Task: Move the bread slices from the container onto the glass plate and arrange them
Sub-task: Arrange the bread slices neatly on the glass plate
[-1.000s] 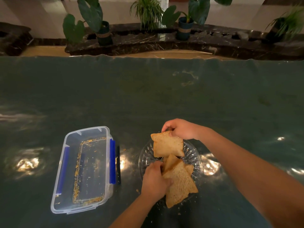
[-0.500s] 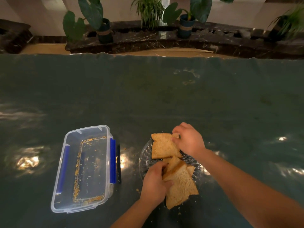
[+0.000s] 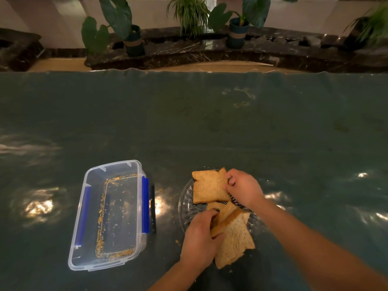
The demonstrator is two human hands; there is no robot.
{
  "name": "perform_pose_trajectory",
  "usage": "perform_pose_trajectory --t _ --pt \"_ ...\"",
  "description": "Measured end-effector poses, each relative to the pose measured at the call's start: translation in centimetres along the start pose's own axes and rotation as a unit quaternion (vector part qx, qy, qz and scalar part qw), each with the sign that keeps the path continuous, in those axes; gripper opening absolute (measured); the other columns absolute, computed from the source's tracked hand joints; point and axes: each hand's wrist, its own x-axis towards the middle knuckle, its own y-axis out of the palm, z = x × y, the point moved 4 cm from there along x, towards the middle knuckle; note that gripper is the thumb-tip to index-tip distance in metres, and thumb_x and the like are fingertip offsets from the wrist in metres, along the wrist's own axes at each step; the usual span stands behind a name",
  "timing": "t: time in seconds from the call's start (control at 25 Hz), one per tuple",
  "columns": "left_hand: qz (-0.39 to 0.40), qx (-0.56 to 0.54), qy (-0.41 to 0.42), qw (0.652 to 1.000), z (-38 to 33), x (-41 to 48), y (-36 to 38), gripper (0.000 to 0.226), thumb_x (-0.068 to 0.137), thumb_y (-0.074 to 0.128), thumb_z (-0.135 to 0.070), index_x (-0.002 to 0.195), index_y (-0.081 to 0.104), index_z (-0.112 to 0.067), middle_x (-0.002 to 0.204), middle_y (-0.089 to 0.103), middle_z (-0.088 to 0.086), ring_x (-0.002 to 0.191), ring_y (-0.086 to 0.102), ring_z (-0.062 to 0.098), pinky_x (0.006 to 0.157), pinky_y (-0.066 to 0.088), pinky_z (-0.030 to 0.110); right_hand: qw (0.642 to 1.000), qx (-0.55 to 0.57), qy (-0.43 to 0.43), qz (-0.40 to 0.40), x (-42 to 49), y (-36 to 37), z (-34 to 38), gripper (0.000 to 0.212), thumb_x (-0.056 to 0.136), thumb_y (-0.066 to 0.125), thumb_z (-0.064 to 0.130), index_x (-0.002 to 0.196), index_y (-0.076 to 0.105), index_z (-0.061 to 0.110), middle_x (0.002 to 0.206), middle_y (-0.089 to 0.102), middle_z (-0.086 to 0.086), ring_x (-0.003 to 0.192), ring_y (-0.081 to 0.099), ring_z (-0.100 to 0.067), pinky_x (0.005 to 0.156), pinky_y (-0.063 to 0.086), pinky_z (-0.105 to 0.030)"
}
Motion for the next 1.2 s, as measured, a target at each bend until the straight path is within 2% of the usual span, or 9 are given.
perform_pose_trajectory --t 0.16,0.24,0.36,0.44,0.6,0.76,0.88,1.04,1.2 --pt "0.001 -0.023 -0.052 0.998 0.8 0.3 -0.2 0.061 0.078 0.071 -0.039 0.134 0.048 -0.031 0.114 0.047 -0.021 0.104 0.048 -0.001 0.091 0.044 0.020 0.987 0.119 0.091 -0.048 -4.0 -1.7 -2.9 0.012 0.087 0.062 0.035 0.082 0.063 0.024 0.080 0.067 0.007 0.079 0.063 -0.015 0.064 0.046 -0.027" --pt "0.000 -0.013 -0.076 0.997 1.2 0.4 -0.3 0.061 0.078 0.072 -0.037 0.133 0.049 -0.028 0.113 0.041 -0.017 0.099 0.045 -0.001 0.086 0.040 0.016 0.983 0.121 0.123 -0.057 -7.0 -2.2 -4.1 0.022 0.088 0.058 0.045 0.087 0.064 0.024 0.085 0.070 0.005 0.076 0.064 -0.014 0.060 0.043 -0.023" --pt "0.003 -0.058 -0.122 0.991 1.5 1.0 -0.1 0.059 0.073 0.077 -0.030 0.128 0.055 -0.025 0.110 0.048 -0.017 0.094 0.049 -0.002 0.076 0.039 0.010 0.967 0.183 0.178 0.000 -10.8 -0.9 -3.9 0.030 0.083 0.060 0.056 0.099 0.056 0.030 0.092 0.070 0.006 0.079 0.069 -0.016 0.070 0.053 -0.033" --pt "0.012 -0.109 -0.150 0.983 1.4 1.3 0.2 0.058 0.071 0.079 -0.025 0.125 0.057 -0.026 0.105 0.058 -0.020 0.093 0.055 -0.004 0.074 0.044 0.011 0.943 0.273 0.189 0.036 -12.3 0.7 -2.7 0.029 0.077 0.073 0.045 0.096 0.053 0.038 0.091 0.071 0.009 0.081 0.070 -0.011 0.075 0.059 -0.037" --pt "0.038 -0.180 -0.205 0.961 1.6 0.8 0.6 0.056 0.073 0.077 -0.020 0.125 0.057 -0.023 0.111 0.063 -0.014 0.100 0.061 0.005 0.084 0.056 0.030 0.929 0.322 0.183 0.001 -13.4 1.3 -2.1 0.041 0.070 0.082 0.026 0.097 0.058 0.046 0.091 0.067 0.011 0.079 0.067 -0.003 0.073 0.059 -0.034" --pt "0.031 -0.125 -0.208 0.970 1.5 -0.2 0.0 0.044 0.083 0.067 -0.037 0.124 0.057 -0.030 0.104 0.062 -0.019 0.093 0.060 0.000 0.075 0.052 0.024 0.958 0.222 0.183 0.017 -13.4 0.6 -2.8 0.034 0.071 0.079 0.032 0.096 0.057 0.036 0.086 0.064 0.013 0.078 0.063 -0.003 0.071 0.055 -0.031" --pt "-0.038 -0.053 -0.174 0.983 1.0 -0.3 -0.7 0.037 0.088 0.061 -0.046 0.120 0.064 -0.027 0.109 0.059 -0.012 0.098 0.057 0.004 0.084 0.047 0.023 0.969 0.180 0.169 0.027 -13.6 -0.2 -2.6 0.024 0.070 0.079 0.029 0.085 0.061 0.034 0.075 0.061 0.008 0.069 0.064 -0.009 0.064 0.054 -0.031" --pt "-0.070 -0.106 -0.164 0.978 0.0 -0.3 -1.1 0.014 0.084 0.071 -0.041 0.087 0.067 -0.028 0.091 0.064 -0.010 0.083 0.061 0.003 0.073 0.051 0.024 0.949 0.284 0.138 0.009 -14.1 -1.6 -2.1 0.019 0.075 0.076 0.015 0.076 0.067 0.031 0.080 0.069 0.005 0.076 0.067 -0.016 0.069 0.057 -0.038" --pt "-0.028 -0.213 -0.177 0.960 -0.2 -0.8 -0.6 0.010 0.089 0.067 -0.033 0.084 0.065 -0.025 0.079 0.071 -0.004 0.074 0.068 0.009 0.069 0.058 0.034 0.916 0.385 0.114 0.008 -13.3 -5.3 -2.3 0.018 0.079 0.074 0.008 0.086 0.068 0.023 0.084 0.073 0.000 0.070 0.066 -0.011 0.060 0.050 -0.031"
